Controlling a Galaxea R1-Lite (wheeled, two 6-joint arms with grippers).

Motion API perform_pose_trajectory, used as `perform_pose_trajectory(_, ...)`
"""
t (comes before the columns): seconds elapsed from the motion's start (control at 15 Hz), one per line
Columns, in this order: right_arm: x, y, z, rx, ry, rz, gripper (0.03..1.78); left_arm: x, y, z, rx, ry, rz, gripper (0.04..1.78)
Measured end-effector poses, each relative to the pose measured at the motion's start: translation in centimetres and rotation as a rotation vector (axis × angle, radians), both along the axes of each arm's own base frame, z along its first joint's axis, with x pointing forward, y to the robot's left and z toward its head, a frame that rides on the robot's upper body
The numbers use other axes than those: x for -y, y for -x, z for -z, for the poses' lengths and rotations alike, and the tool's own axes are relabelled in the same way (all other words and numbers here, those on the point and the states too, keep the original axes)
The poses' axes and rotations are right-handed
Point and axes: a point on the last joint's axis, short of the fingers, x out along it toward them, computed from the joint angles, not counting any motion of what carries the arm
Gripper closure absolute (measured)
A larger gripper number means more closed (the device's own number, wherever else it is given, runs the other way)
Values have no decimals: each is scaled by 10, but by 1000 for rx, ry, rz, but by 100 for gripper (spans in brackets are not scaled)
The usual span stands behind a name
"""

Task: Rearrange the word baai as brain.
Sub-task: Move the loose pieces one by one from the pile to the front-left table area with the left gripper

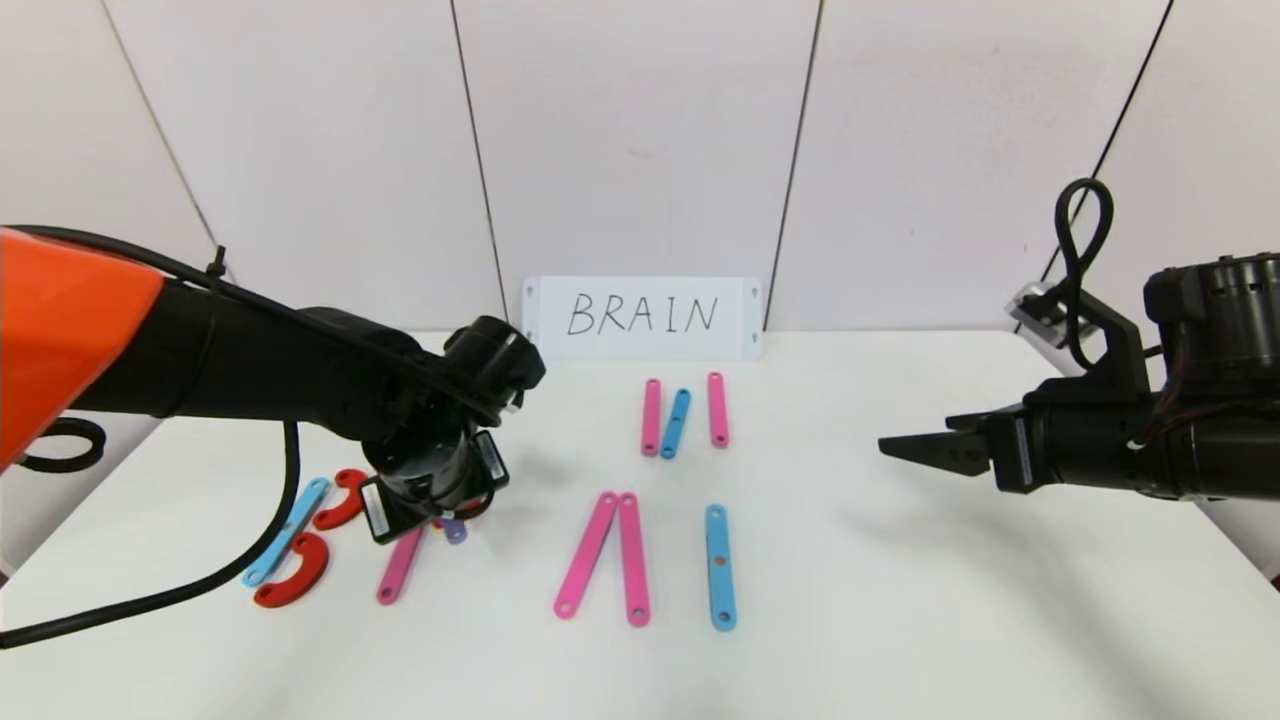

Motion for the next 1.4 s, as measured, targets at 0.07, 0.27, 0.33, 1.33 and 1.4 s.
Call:
perform_pose_trajectory(0.07, 0, 0, 0, -1, 1, 0, 7, 3, 4, 2, -2, 5, -8, 155)
perform_pose_trajectory(0.27, 0, 0, 1, -2, 1, 0, 7, 9, 12, 5, 13, -14, -38, 155)
perform_pose_trajectory(0.33, 0, 0, 1, -2, 1, 0, 7, 10, 14, 7, 11, -24, -37, 155)
perform_pose_trajectory(1.33, 0, 0, 1, -3, 1, -1, 7, 11, 24, 21, -41, -65, -15, 155)
perform_pose_trajectory(1.4, 0, 0, 1, -2, 1, 0, 7, 11, 24, 22, -43, -67, -15, 155)
